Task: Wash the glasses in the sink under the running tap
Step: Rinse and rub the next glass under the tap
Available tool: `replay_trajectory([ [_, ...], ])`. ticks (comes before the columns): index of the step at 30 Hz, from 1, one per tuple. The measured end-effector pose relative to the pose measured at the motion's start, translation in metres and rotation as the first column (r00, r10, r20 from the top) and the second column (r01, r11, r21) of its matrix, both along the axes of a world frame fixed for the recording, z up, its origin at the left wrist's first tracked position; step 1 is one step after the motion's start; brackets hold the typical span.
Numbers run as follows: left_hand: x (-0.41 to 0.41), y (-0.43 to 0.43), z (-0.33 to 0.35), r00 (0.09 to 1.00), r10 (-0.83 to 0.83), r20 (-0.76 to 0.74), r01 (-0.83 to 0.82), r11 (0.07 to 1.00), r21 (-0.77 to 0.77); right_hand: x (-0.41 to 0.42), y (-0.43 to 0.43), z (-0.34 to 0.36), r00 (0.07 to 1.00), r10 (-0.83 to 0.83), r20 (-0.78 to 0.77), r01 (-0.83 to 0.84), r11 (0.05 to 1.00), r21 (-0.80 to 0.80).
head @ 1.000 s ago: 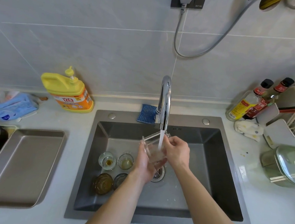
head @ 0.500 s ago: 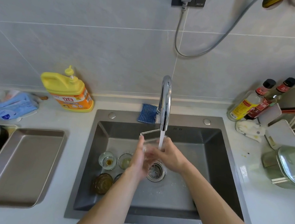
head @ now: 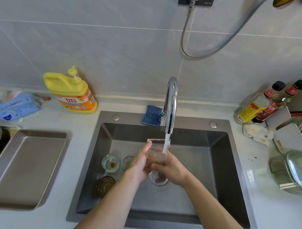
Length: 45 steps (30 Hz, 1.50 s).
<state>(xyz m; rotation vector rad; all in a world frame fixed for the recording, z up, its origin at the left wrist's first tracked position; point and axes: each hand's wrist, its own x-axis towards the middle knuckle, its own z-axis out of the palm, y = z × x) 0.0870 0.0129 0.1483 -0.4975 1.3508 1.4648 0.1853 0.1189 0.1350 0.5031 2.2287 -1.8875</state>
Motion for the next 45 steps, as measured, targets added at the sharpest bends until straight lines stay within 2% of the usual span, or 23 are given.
replay_trajectory([
  [2,-0.004,-0.001,0.001,1.000,-0.028,0.001,0.028,0.999,-0.042,0.008,0.003,-0.002,0.993,0.102,0.067,-0.117,0.950,0.288],
  [4,-0.007,-0.002,0.002,0.998,-0.055,0.027,0.056,0.998,-0.025,0.012,0.010,-0.008,0.959,0.220,0.177,-0.282,0.744,0.605],
  [5,-0.007,-0.002,0.003,0.998,-0.042,0.040,0.043,0.999,-0.005,0.012,0.010,-0.008,0.964,0.207,0.168,-0.266,0.728,0.632],
  [6,-0.007,-0.001,0.002,0.999,-0.018,0.049,0.017,1.000,0.020,0.010,0.008,-0.004,0.986,0.137,0.094,-0.166,0.795,0.583],
  [8,-0.003,0.001,0.001,0.998,0.032,0.059,-0.036,0.997,0.067,0.004,0.001,-0.002,0.993,-0.121,-0.008,0.117,0.944,0.309],
  [9,-0.001,0.002,0.002,0.995,0.066,0.070,-0.071,0.995,0.075,0.001,-0.001,-0.003,0.977,-0.214,-0.023,0.214,0.956,0.201],
  [11,0.001,0.004,0.001,0.989,0.117,0.091,-0.124,0.990,0.073,0.000,-0.002,-0.002,0.972,-0.228,-0.047,0.231,0.970,0.071],
  [13,-0.002,0.003,0.000,0.995,0.075,0.070,-0.077,0.997,0.031,0.005,0.003,-0.003,0.997,-0.066,-0.033,0.070,0.985,0.158],
  [14,-0.004,0.002,-0.001,0.997,0.044,0.068,-0.045,0.999,0.008,0.008,0.008,-0.001,0.999,0.025,0.028,-0.032,0.957,0.287],
  [16,-0.007,0.000,-0.003,0.998,-0.015,0.065,0.017,1.000,-0.024,0.015,0.017,-0.003,0.981,0.106,0.161,-0.181,0.794,0.581],
  [17,-0.009,-0.001,-0.007,0.998,-0.019,0.065,0.022,0.999,-0.038,0.016,0.018,-0.004,0.982,0.114,0.153,-0.186,0.746,0.640],
  [18,-0.008,-0.001,-0.010,0.998,-0.017,0.058,0.020,0.999,-0.049,0.015,0.016,-0.001,0.989,0.100,0.110,-0.148,0.750,0.645],
  [21,-0.002,0.001,-0.014,0.996,-0.090,-0.016,0.088,0.994,-0.066,0.000,0.006,0.005,0.991,-0.117,-0.064,0.133,0.861,0.490],
  [23,0.003,0.003,-0.016,0.984,-0.151,-0.095,0.140,0.984,-0.107,-0.006,0.003,0.005,0.959,-0.275,-0.071,0.283,0.906,0.314],
  [26,0.004,0.002,-0.021,0.976,-0.146,-0.163,0.132,0.986,-0.098,-0.005,0.000,0.007,0.958,-0.286,-0.022,0.286,0.958,0.031],
  [28,0.000,-0.001,-0.025,0.977,-0.149,-0.154,0.127,0.981,-0.145,0.003,0.007,0.009,0.991,-0.116,0.060,0.101,0.971,0.216],
  [30,-0.002,-0.004,-0.029,0.981,-0.133,-0.143,0.103,0.974,-0.201,0.013,0.015,0.008,0.982,0.054,0.183,-0.128,0.896,0.425],
  [33,-0.001,-0.007,-0.028,0.998,-0.057,-0.041,0.049,0.981,-0.186,0.013,0.021,0.009,0.980,0.081,0.181,-0.168,0.823,0.543],
  [35,0.001,-0.009,-0.025,0.998,-0.065,0.002,0.065,0.987,-0.146,0.009,0.016,0.010,0.981,0.050,0.189,-0.136,0.868,0.477],
  [38,-0.001,-0.012,-0.031,0.996,-0.093,0.011,0.094,0.993,-0.075,0.013,0.018,0.010,0.961,0.162,0.226,-0.226,0.928,0.295],
  [40,0.003,-0.012,-0.029,0.992,-0.125,0.008,0.125,0.992,-0.029,0.016,0.021,0.014,0.956,0.178,0.233,-0.251,0.908,0.336],
  [42,0.006,-0.012,-0.029,0.988,-0.151,-0.017,0.151,0.988,-0.012,0.014,0.023,0.017,0.978,0.103,0.183,-0.158,0.935,0.318],
  [45,0.009,-0.011,-0.025,0.981,-0.167,-0.100,0.171,0.985,0.031,0.005,0.012,0.020,0.989,-0.124,0.075,0.117,0.989,0.093],
])
